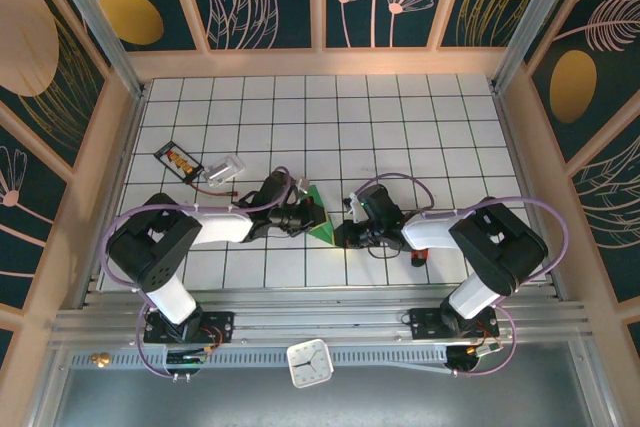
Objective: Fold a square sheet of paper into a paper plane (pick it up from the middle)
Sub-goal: Fourth fold the wing at the center of the table.
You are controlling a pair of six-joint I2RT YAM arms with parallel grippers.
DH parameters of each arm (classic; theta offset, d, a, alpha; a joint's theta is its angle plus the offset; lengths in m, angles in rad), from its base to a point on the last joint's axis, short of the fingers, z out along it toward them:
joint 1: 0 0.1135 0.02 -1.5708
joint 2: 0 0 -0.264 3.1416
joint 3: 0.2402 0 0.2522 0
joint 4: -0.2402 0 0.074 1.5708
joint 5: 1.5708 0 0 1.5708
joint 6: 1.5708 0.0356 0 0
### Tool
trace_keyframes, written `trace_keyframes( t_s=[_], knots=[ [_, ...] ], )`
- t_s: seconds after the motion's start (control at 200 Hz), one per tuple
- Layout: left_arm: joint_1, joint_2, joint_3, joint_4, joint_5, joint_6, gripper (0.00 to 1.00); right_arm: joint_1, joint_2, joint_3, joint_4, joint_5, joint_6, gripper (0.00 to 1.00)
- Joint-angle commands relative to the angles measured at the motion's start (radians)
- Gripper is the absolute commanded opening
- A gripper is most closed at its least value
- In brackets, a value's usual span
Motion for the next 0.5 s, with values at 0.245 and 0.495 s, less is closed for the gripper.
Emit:
trace_keyframes(
  t_s=[0.245,0.495],
  knots=[
    [-0.027,0.092,0.009,0.076,0.04,-0.041,0.0,0.006,0.031,-0.04,-0.127,0.09,0.002,0.0],
    [-0.027,0.133,0.029,0.035,0.031,-0.018,0.0,0.005,0.034,-0.043,-0.125,0.088,0.002,0.0]
  ],
)
